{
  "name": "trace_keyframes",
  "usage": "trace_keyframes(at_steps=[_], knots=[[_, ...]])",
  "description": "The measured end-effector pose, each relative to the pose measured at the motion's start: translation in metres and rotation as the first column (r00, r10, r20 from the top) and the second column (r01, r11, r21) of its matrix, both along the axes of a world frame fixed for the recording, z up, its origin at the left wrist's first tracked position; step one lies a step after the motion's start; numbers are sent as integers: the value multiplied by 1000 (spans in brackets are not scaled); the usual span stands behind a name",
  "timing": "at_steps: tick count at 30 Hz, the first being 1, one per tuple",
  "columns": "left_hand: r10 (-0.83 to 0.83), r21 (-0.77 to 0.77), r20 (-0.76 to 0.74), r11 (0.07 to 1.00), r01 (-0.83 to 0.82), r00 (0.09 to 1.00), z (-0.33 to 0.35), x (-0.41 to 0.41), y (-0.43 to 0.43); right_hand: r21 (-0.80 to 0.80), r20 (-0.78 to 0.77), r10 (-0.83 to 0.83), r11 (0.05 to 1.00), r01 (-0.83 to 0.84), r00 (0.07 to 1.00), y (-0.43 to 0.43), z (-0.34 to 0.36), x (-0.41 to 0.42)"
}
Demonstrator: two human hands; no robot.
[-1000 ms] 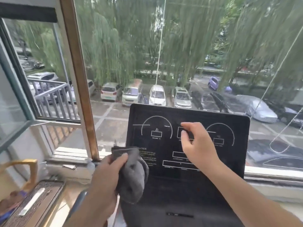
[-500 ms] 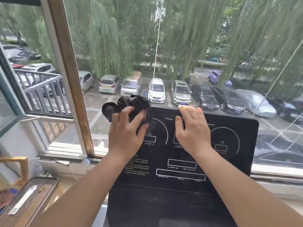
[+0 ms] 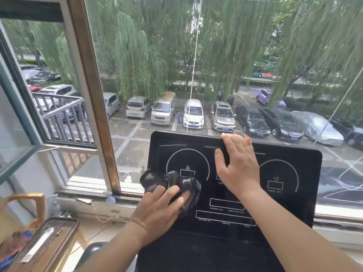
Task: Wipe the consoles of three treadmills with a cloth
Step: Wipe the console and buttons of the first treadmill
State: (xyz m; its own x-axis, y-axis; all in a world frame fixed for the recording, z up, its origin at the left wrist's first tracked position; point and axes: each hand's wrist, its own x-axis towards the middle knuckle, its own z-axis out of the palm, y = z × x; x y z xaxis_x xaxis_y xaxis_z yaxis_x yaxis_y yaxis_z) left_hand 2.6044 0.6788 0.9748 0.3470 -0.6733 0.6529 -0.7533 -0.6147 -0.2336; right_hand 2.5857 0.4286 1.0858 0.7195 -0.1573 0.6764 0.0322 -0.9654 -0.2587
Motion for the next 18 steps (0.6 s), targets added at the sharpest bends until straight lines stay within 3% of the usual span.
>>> trace_keyframes(at_steps=[1, 3, 6, 8, 11, 14, 16, 18], knots=[[0, 16, 50, 1000, -1, 999, 17, 12, 6, -1, -8, -1, 1000, 1, 1000, 0, 1, 0], [119, -128, 53, 986, -111, 992, 54, 36, 10, 5, -24, -4, 1000, 4, 1000, 0, 3, -1], [308, -411, -159, 843, -347, 938, 88, 54, 0, 10, -38, -7, 1000, 7, 999, 2, 5, -3], [303, -482, -217, 794, -372, 928, 84, 50, -14, 5, -39, -11, 1000, 11, 999, 2, 4, -3], [186, -422, -195, 870, -254, 963, 38, 19, -34, 4, -50, -16, 1000, 16, 999, 0, 3, -2], [9, -151, -107, 988, -25, 994, -7, -14, -34, 10, -57, -7, 1000, 7, 998, 0, 4, -2], [-91, -9, -44, 996, 91, 995, 6, -4, -23, 5, -58, -2, 1000, 3, 998, 0, 6, -3], [-61, -42, 45, 997, 63, 997, 42, 19, -18, 2, -61, 2, 1000, -2, 998, -1, 7, -3]])
